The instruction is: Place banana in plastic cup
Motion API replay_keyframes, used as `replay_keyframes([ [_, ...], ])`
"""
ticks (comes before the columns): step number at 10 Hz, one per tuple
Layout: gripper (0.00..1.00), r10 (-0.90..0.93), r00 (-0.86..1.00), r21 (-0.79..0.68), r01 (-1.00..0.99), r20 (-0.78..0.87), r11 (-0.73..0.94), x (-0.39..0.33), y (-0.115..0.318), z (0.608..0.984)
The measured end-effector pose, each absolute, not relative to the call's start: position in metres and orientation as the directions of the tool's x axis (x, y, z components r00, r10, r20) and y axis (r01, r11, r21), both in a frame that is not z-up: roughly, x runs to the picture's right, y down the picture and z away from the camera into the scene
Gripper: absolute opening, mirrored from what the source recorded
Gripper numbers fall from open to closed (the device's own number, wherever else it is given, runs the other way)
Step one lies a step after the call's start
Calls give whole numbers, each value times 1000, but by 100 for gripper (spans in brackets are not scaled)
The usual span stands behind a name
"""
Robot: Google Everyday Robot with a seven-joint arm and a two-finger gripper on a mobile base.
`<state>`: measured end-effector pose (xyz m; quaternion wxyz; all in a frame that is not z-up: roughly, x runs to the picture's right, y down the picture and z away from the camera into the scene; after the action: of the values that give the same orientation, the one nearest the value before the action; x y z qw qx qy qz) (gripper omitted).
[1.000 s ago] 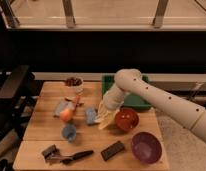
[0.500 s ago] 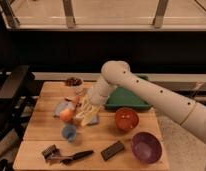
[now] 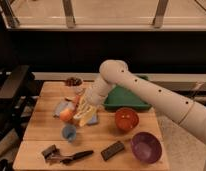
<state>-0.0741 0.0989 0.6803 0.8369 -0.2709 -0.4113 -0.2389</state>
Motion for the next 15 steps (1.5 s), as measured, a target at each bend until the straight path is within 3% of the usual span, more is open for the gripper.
replay_keyframes([
  [9, 0, -252, 291, -93, 803, 923, 588, -151, 119, 657],
  [15, 0, -178, 184, -71, 860, 967, 505, -188, 169, 656],
])
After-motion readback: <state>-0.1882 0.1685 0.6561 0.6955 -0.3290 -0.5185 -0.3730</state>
